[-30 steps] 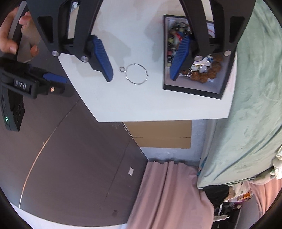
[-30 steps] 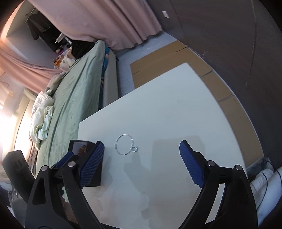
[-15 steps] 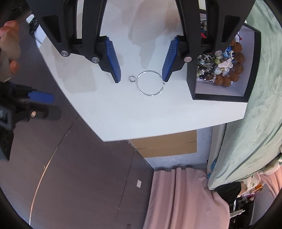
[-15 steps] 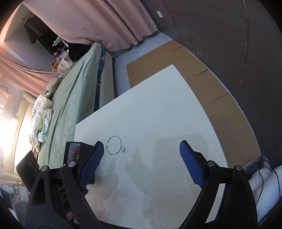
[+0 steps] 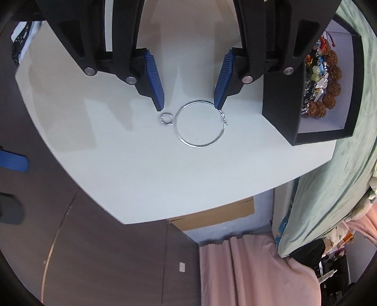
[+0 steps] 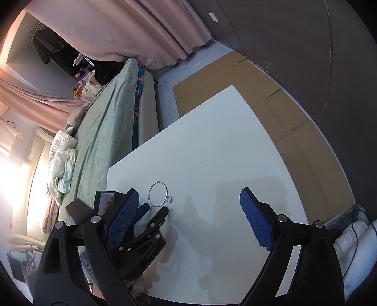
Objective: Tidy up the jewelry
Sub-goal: 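Move the left gripper to the large silver hoop and grasp it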
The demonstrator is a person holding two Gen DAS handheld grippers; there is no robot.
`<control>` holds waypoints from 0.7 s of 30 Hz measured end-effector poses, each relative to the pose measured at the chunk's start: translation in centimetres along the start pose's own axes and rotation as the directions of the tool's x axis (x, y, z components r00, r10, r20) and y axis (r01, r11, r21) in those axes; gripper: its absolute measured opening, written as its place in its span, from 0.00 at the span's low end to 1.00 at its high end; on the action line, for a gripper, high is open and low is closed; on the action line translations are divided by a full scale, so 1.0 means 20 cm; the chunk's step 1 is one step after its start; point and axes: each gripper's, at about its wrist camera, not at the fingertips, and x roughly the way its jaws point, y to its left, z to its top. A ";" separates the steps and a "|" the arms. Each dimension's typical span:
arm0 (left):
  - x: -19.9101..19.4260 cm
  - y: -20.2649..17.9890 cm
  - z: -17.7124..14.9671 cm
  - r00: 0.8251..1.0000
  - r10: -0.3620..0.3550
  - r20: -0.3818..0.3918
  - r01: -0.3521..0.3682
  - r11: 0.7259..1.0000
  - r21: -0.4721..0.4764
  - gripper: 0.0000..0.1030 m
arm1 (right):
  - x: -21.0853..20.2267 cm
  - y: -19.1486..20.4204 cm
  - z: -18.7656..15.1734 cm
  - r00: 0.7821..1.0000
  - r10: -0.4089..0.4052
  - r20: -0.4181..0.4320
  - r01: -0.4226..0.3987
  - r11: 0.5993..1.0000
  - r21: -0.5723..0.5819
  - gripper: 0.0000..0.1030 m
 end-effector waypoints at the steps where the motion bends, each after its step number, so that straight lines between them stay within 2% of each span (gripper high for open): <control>1: 0.00 0.00 0.00 1.000 0.003 0.007 -0.003 1.000 -0.003 0.40 | 0.00 0.00 0.00 1.000 0.002 -0.002 -0.002 1.000 0.000 0.85; 3: 0.01 0.00 0.01 1.000 0.012 0.007 -0.012 1.000 -0.002 0.40 | 0.00 0.00 0.01 1.000 0.005 -0.003 -0.005 1.000 0.000 0.85; 9: 0.03 0.00 0.04 0.999 0.029 0.016 -0.029 1.000 0.004 0.50 | 0.00 0.00 0.01 1.000 0.010 -0.006 -0.010 1.000 -0.001 0.85; 21: 0.07 0.05 0.09 0.999 0.041 0.026 -0.040 0.999 -0.027 0.63 | 0.00 0.01 0.01 1.000 0.011 -0.006 -0.011 1.000 -0.002 0.85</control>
